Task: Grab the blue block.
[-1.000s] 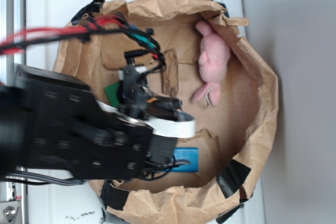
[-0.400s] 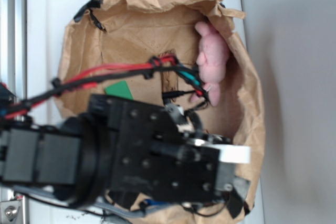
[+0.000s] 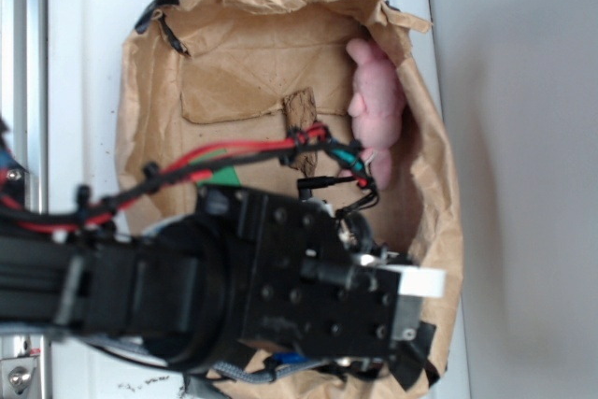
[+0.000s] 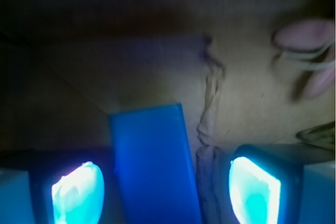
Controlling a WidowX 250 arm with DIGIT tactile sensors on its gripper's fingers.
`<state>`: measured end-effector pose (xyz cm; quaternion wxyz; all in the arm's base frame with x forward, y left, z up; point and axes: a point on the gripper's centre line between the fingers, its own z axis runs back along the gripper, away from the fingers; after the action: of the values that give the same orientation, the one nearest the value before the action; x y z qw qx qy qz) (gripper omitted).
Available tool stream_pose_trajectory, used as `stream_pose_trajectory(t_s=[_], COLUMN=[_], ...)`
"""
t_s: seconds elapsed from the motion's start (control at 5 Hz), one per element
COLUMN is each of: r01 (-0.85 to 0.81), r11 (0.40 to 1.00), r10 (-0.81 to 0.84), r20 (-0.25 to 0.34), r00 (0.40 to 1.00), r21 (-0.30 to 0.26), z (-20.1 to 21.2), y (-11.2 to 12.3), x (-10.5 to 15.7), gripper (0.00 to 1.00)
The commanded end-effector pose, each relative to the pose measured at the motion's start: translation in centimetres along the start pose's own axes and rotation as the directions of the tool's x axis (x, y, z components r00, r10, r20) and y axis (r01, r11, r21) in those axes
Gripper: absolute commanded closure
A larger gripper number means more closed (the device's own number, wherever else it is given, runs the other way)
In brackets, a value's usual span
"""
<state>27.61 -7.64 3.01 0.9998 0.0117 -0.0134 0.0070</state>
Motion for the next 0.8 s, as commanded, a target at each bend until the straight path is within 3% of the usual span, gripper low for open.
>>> stream_pose_trajectory(t_s=[0.0, 0.2, 0.4, 0.6], r01=[-0.039, -0.085, -0.121, -0.142], r11=[0.999, 0.996, 0.987, 0.982], r10=[0.040, 0.084, 0.120, 0.147], r20=[-0.026, -0.016, -0.022, 0.029], r00=[0.999, 0.996, 0.993, 0.989], r21=[0.027, -0.025, -0.106, -0.123], z=[-3.3, -1.0, 3.9, 7.7], y=[1.2, 1.9, 3.7, 5.5], x=[1.1, 1.9, -2.3, -2.8], gripper=[0.16, 1.00, 1.00, 1.00])
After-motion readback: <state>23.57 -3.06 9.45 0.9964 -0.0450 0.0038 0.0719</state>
